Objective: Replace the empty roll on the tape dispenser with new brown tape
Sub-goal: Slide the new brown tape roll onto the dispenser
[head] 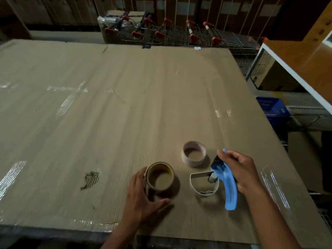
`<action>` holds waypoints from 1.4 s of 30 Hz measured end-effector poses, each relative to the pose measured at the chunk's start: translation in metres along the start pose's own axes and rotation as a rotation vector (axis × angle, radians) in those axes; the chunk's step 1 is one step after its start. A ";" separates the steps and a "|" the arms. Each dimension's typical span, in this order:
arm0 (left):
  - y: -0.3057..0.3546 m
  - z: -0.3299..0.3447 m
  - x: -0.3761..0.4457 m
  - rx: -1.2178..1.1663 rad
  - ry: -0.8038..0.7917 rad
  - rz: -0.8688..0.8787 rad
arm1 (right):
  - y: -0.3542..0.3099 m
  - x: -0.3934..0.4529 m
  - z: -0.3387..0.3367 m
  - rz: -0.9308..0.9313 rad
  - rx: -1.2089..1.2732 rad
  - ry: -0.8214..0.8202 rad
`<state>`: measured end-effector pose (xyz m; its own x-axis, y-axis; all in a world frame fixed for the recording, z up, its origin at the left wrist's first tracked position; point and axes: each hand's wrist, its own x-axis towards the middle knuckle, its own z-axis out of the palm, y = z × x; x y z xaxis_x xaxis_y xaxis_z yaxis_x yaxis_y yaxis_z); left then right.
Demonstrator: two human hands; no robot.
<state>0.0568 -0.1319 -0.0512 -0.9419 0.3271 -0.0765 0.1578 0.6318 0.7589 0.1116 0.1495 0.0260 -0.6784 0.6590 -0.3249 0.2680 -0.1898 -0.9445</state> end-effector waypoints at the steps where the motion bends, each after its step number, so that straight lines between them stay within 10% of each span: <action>1: 0.002 0.001 0.002 -0.005 -0.011 -0.008 | 0.000 0.001 0.002 0.003 0.000 -0.006; 24: 0.028 -0.017 0.037 -0.180 -0.025 0.307 | 0.004 0.013 0.007 0.033 0.019 -0.028; 42: 0.109 -0.010 0.061 -0.083 -0.332 0.693 | -0.005 0.012 0.009 0.000 0.002 -0.015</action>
<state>0.0139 -0.0501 0.0333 -0.4953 0.8309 0.2534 0.6440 0.1555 0.7490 0.0956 0.1516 0.0266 -0.6887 0.6479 -0.3253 0.2661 -0.1915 -0.9447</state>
